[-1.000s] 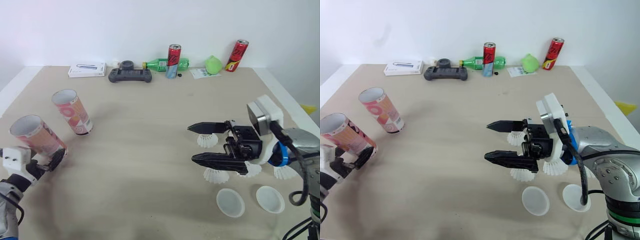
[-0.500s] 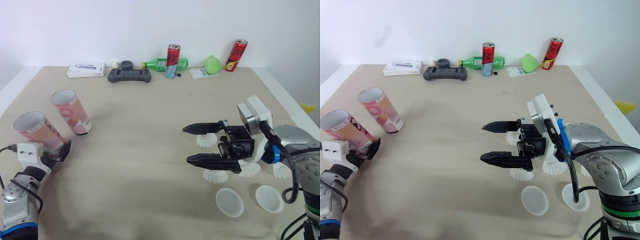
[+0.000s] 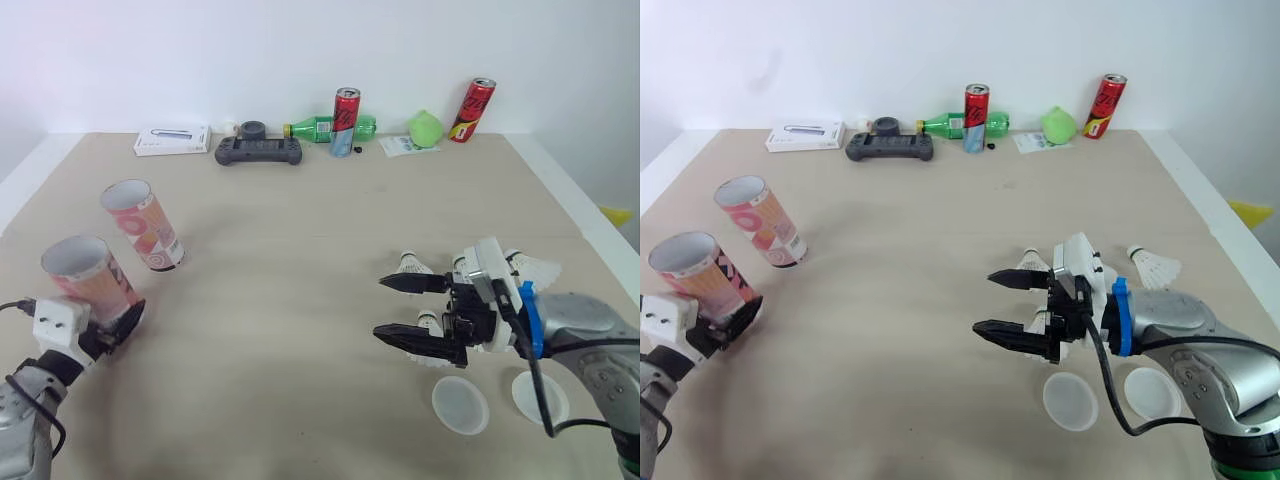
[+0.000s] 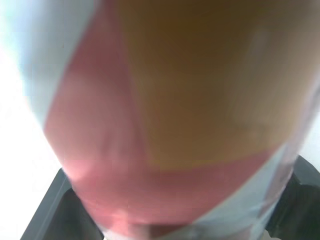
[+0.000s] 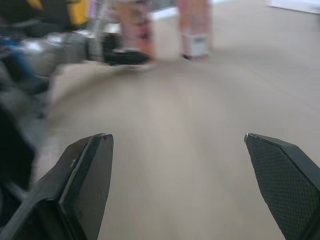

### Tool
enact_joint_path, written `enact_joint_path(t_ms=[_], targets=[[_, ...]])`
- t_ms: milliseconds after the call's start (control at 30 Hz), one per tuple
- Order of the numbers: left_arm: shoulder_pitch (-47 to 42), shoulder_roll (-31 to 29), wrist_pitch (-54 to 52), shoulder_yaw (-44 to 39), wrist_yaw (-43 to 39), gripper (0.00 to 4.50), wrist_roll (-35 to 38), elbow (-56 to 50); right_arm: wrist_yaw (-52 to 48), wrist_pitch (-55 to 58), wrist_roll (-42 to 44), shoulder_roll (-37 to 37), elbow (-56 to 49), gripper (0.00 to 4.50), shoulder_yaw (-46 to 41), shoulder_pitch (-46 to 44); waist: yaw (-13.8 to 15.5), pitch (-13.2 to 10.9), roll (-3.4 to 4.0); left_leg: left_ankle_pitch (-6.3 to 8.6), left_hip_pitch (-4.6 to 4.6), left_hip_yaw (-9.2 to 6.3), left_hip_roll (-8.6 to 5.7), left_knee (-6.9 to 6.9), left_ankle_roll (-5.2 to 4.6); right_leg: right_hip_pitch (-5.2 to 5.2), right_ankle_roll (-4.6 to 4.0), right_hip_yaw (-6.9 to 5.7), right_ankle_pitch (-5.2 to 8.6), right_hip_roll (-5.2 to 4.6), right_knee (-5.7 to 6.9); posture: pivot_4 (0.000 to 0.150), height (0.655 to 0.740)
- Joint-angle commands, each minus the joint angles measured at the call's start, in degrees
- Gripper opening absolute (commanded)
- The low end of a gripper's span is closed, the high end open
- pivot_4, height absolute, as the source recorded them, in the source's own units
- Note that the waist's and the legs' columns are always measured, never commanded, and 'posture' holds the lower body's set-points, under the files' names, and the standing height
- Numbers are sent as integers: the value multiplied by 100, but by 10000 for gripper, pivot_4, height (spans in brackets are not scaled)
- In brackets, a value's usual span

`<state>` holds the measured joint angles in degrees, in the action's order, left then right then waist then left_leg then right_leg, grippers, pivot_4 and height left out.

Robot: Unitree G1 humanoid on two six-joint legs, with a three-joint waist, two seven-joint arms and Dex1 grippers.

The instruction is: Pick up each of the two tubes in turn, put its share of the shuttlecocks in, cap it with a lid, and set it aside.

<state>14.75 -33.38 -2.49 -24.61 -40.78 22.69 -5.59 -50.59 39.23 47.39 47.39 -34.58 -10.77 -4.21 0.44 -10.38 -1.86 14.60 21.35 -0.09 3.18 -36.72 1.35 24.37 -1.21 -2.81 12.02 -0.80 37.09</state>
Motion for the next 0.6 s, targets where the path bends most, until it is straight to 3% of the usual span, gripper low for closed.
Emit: enact_joint_path(t_ms=[33, 167, 367, 600], targets=[[655, -656, -774, 317, -656, 30461, 201, -1323, 792, -387, -407, -394, -583, 45000, -524, 610, 9, 16, -7, 4, 2, -7, 9, 2, 8, 1, -20, 2, 14, 3, -3, 1500, 7400], [554, -1344, -1196, 572, -1018, 30461, 126, -1692, 1156, -779, -729, -789, -1228, 45000, -776, 1434, 20, 15, 57, 0, -5, -9, -14, 3, 16, -1, -29, 1, 23, -4, -2, 1500, 7400], [-922, -2634, -2206, 1509, -1675, 30461, -47, -1894, 1598, -1520, -1690, -1478, -2070, 45000, -440, 3187, 13, 12, 53, -4, -3, -31, -7, 7, 23, -2, -33, -12, 26, -7, -4, 1500, 7400], [-2364, -2692, -2106, 2322, -2093, 30461, -393, -1213, 1800, -1957, -2425, -1879, -1887, 45000, -44, 4381, -48, 11, 44, 10, -2, 4, 11, 20, 31, 17, -38, 5, 33, 17, -6, 1500, 7400]])
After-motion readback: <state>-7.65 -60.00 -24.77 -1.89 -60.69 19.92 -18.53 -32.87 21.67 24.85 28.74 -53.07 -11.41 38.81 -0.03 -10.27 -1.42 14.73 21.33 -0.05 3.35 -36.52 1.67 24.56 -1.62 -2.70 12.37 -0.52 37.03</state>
